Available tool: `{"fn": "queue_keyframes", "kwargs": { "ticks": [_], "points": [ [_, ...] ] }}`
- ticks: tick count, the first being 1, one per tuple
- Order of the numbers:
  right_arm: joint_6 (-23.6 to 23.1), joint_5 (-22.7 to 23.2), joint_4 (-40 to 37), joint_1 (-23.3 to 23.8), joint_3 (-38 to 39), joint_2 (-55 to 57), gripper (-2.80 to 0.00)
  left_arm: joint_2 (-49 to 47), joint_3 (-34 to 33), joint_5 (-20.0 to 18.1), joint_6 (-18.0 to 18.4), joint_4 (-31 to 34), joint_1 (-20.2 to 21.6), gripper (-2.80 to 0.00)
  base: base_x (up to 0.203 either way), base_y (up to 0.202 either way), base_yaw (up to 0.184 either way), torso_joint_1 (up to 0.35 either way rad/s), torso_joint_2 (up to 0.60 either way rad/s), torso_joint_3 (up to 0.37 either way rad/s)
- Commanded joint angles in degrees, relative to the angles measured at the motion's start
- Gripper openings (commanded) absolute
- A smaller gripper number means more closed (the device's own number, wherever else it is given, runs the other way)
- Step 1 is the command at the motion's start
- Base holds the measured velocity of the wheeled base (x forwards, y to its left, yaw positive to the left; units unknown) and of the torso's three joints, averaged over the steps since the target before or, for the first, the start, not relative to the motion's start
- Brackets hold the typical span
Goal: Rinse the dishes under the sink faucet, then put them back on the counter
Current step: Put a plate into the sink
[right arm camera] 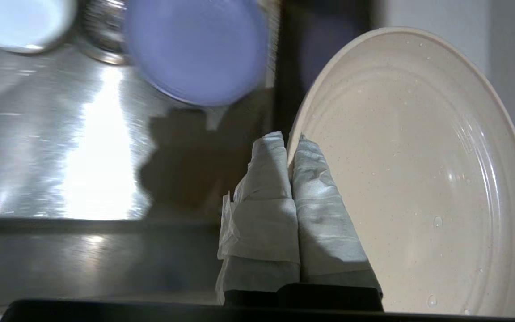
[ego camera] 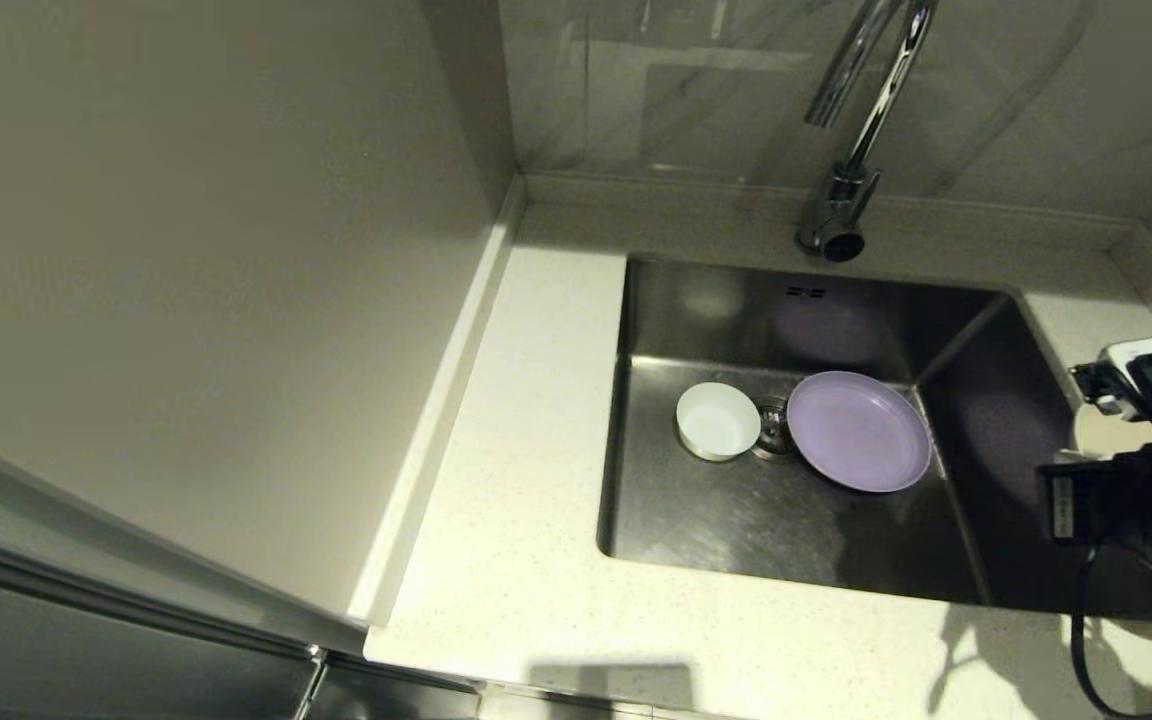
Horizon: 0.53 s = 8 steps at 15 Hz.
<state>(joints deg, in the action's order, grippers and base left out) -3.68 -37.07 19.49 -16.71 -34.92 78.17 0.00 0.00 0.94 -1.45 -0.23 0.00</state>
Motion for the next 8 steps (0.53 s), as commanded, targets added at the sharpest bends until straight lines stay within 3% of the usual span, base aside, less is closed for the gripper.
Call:
{"fn": "queue_keyframes", "kwargs": {
  "ticks": [1, 8],
  "points": [
    [-1.6, -0.2, 0.1, -4.0, -4.3, 5.2, -2.8, 0.2, 0.0, 0.0, 0.0, 0.0, 0.0, -2.8, 0.0, 0.0, 0.0, 0.0, 0.0, 0.0],
    [-2.2, -0.2, 0.4, -15.1, -14.8, 17.5, -2.8, 0.2, 0.0, 0.0, 0.0, 0.0, 0.0, -2.8, 0.0, 0.0, 0.0, 0.0, 0.0, 0.0]
  ]
}}
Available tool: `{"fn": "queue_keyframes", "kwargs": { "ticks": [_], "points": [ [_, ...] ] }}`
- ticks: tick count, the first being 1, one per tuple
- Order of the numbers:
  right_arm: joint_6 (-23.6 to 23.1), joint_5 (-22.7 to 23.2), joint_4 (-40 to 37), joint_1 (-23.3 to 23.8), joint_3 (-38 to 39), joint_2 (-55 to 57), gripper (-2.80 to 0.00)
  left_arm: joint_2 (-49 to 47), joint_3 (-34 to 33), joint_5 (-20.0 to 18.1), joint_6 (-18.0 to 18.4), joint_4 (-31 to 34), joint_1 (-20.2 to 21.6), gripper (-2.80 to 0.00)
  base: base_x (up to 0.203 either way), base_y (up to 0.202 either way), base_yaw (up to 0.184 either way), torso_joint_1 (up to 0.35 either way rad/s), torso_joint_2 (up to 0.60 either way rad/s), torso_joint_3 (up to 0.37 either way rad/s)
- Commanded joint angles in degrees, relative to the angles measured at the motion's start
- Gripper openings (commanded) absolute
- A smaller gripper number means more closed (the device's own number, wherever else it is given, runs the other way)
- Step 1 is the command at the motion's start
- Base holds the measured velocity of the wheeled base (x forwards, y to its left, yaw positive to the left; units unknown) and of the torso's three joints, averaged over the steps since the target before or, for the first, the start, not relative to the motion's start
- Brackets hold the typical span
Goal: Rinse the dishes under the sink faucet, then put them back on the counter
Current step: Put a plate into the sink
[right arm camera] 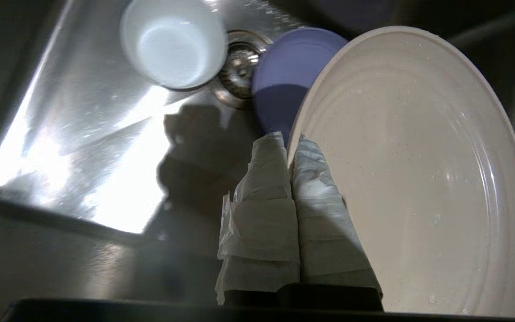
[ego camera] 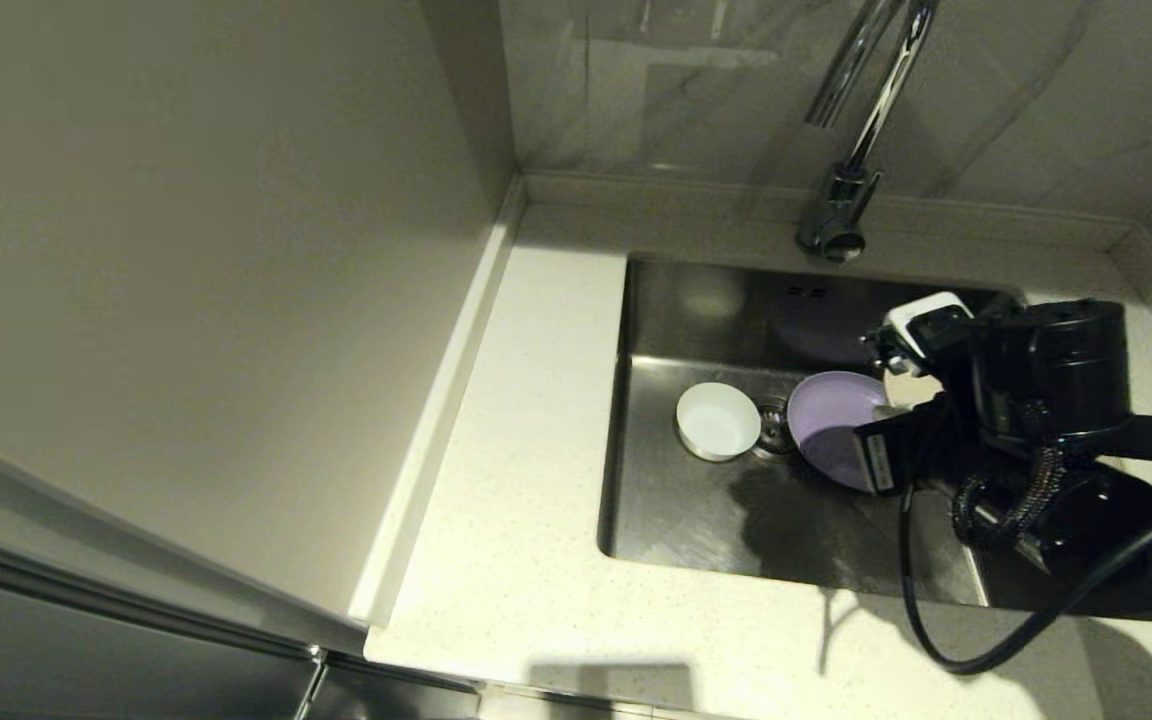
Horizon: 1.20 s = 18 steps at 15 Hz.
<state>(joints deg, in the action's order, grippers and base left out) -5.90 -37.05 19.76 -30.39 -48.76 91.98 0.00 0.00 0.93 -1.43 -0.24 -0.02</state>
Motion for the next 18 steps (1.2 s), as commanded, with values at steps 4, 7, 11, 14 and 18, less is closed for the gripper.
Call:
{"fn": "queue_keyframes", "kwargs": {
  "ticks": [4, 7, 11, 14, 18],
  "points": [
    [0.6, 1.4, 0.2, -2.3, -1.6, 7.8, -2.8, 0.2, 0.0, 0.0, -0.1, 0.0, 0.0, -2.8, 0.0, 0.0, 0.0, 0.0, 0.0, 0.0],
    [1.2, 2.2, 0.2, -2.4, -2.5, 11.2, -2.8, 0.2, 0.0, 0.0, 0.0, 0.0, 0.0, -2.8, 0.0, 0.0, 0.0, 0.0, 0.0, 0.0],
    [1.5, 2.3, 0.2, -2.3, -5.4, 16.4, -2.8, 0.2, 0.0, 0.0, -0.1, 0.0, 0.0, -2.8, 0.0, 0.0, 0.0, 0.0, 0.0, 0.0],
    [1.7, 2.4, 0.2, -2.3, -7.6, 19.9, -2.8, 0.2, 0.0, 0.0, -0.1, 0.0, 0.0, -2.8, 0.0, 0.0, 0.0, 0.0, 0.0, 0.0],
    [3.4, 5.3, 0.2, -1.3, -13.0, 25.8, -2.8, 0.2, 0.0, 0.0, -0.1, 0.0, 0.0, -2.8, 0.0, 0.0, 0.0, 0.0, 0.0, 0.0]
  ]
}}
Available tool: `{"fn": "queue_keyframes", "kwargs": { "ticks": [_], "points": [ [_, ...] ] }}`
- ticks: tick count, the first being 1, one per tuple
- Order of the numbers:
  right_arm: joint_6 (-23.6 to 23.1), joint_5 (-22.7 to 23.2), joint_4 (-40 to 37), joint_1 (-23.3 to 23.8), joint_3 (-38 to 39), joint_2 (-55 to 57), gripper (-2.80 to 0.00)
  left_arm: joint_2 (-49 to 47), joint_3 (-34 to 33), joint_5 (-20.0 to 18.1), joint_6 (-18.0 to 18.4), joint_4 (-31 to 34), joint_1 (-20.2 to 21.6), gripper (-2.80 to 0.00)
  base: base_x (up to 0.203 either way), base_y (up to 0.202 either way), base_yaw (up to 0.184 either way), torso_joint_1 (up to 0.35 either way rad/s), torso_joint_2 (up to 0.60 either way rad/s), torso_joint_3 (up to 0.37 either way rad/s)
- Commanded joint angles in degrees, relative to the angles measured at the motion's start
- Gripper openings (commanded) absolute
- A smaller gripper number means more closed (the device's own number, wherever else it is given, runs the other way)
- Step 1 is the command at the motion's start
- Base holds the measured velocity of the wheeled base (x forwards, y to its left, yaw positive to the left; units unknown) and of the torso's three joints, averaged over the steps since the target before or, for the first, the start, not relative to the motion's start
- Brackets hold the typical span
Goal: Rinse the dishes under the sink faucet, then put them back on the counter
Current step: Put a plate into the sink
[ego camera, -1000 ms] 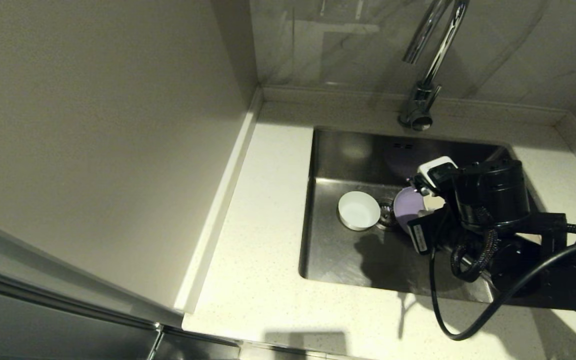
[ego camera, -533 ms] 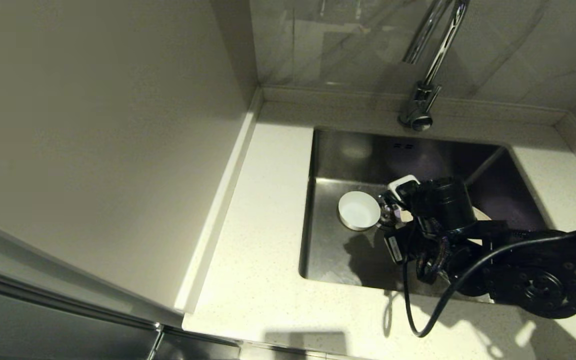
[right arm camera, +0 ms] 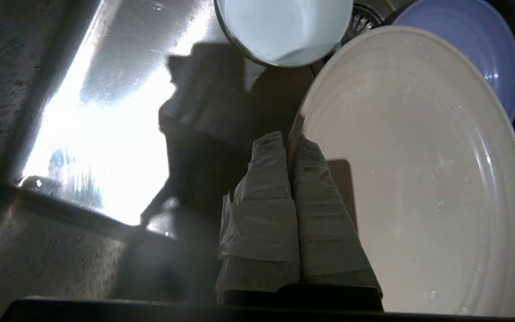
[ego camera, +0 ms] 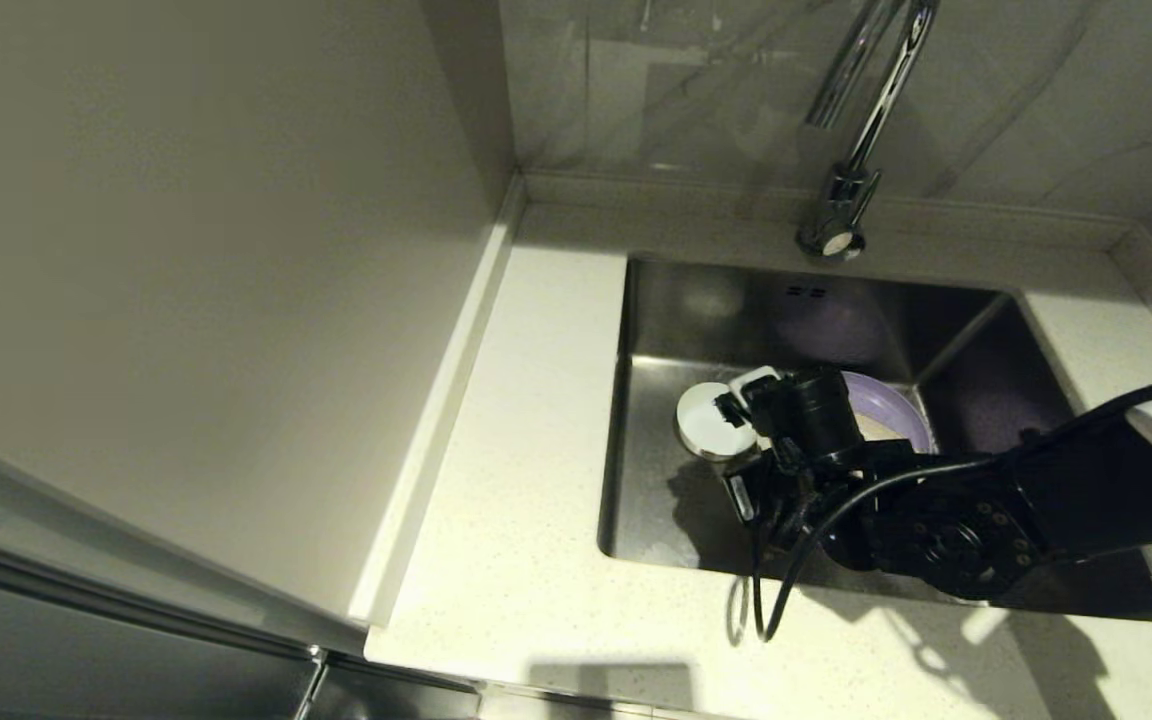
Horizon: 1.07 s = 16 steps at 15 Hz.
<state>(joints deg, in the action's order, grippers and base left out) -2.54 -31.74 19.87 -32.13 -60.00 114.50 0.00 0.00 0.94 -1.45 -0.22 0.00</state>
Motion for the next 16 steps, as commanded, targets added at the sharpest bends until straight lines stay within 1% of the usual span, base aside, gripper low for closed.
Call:
{"fn": "queue_keyframes", "kwargs": {
  "ticks": [1, 5, 7, 9, 11, 16],
  "points": [
    [0.0, 0.1, 0.1, 1.1, -2.8, 4.8, -2.8, 0.2, 0.0, 0.0, 0.0, 0.0, -0.1, -2.8, 0.0, 0.0, 0.0, 0.0, 0.0, 0.0],
    [-0.3, 0.3, 0.0, 3.9, -5.7, 9.3, -2.8, 0.2, 0.0, 0.0, 0.0, 0.0, 0.0, -2.8, 0.0, 0.0, 0.0, 0.0, 0.0, 0.0],
    [-0.3, 0.3, -0.1, 4.6, -9.0, 11.1, -2.8, 0.2, 0.0, 0.0, 0.0, 0.0, 0.0, -2.8, 0.0, 0.0, 0.0, 0.0, 0.0, 0.0],
    [-1.4, 0.9, -0.3, 5.7, -11.9, 12.8, -2.8, 0.2, 0.0, 0.0, 0.0, 0.0, 0.0, -2.8, 0.0, 0.0, 0.0, 0.0, 0.0, 0.0],
    [-2.4, 3.5, -0.4, 6.9, -13.0, 13.5, -2.8, 0.2, 0.0, 0.0, 0.0, 0.0, 0.0, -2.8, 0.0, 0.0, 0.0, 0.0, 0.0, 0.0],
    [-2.7, 4.1, -0.1, 7.7, -13.7, 15.1, -2.8, 0.2, 0.0, 0.0, 0.0, 0.0, -0.1, -2.8, 0.0, 0.0, 0.0, 0.0, 0.0, 0.0]
  ]
}}
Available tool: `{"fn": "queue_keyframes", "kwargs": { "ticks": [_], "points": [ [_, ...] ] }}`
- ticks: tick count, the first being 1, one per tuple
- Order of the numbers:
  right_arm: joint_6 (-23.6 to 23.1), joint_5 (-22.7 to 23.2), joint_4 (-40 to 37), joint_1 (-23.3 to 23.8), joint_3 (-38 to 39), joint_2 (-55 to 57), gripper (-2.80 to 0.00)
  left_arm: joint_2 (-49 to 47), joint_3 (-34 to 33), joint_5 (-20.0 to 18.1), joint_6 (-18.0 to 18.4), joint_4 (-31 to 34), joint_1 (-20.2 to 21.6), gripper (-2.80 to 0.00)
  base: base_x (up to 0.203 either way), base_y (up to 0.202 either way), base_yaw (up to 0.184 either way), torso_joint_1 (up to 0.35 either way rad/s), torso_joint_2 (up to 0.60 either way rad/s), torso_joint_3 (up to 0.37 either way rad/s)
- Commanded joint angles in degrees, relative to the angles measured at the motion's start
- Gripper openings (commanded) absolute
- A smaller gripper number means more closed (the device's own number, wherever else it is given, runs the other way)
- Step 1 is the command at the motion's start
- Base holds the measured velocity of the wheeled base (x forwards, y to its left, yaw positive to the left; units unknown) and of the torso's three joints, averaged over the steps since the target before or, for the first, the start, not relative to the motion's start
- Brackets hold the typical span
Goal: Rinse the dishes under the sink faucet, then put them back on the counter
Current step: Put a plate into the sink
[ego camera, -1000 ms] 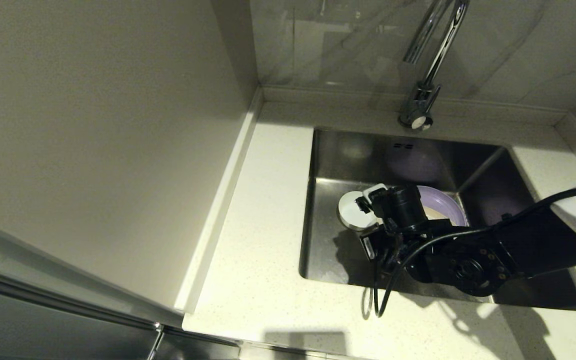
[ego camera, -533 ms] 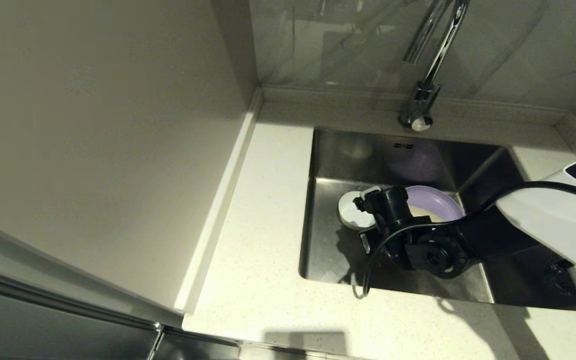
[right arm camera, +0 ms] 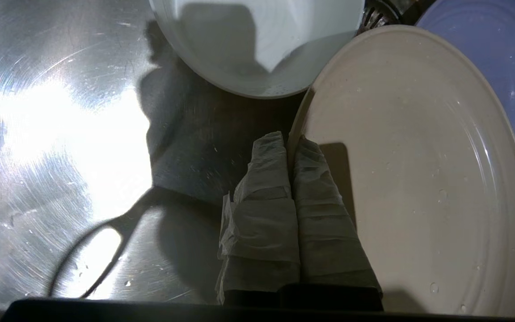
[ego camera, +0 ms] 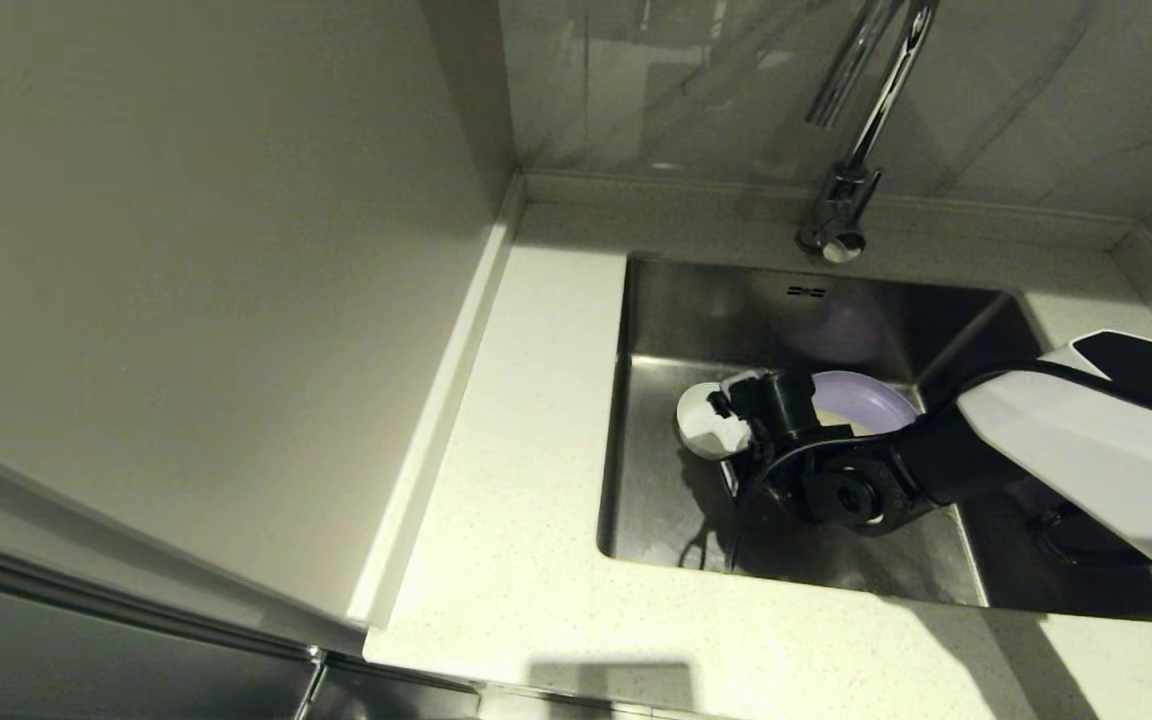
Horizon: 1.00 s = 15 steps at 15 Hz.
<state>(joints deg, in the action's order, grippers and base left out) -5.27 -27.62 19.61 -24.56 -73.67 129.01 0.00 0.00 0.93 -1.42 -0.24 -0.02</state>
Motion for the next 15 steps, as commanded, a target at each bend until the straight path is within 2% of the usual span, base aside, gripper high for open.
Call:
{"fn": "queue_keyframes", "kwargs": {
  "ticks": [1, 2, 3, 11, 15],
  "points": [
    [0.0, -0.1, 0.2, 0.3, 0.0, 0.6, -2.8, 0.2, 0.0, 0.0, -0.1, 0.0, 0.0, -2.8, 0.0, 0.0, 0.0, 0.0, 0.0, 0.0],
    [0.1, -0.1, 0.2, 0.3, -0.1, 0.8, -2.8, 0.2, 0.0, 0.0, -0.1, 0.0, 0.0, -2.8, 0.0, 0.0, 0.0, 0.0, 0.0, 0.0],
    [-0.3, -0.1, 0.2, 0.3, -0.2, 0.9, 0.0, 0.2, 0.0, 0.0, -0.1, 0.0, 0.0, -2.8, 0.0, 0.0, 0.0, 0.0, 0.0, 0.0],
    [-1.1, -0.1, 0.2, 1.3, -0.9, 0.8, 0.0, 0.2, 0.0, 0.0, -0.1, 0.0, 0.0, -2.8, 0.0, 0.0, 0.0, 0.0, 0.0, 0.0],
    [-1.1, -0.1, 0.6, 3.0, -6.1, -3.1, 0.0, 0.2, 0.0, 0.0, -0.1, 0.0, 0.0, -2.8, 0.0, 0.0, 0.0, 0.0, 0.0, 0.0]
  ]
}}
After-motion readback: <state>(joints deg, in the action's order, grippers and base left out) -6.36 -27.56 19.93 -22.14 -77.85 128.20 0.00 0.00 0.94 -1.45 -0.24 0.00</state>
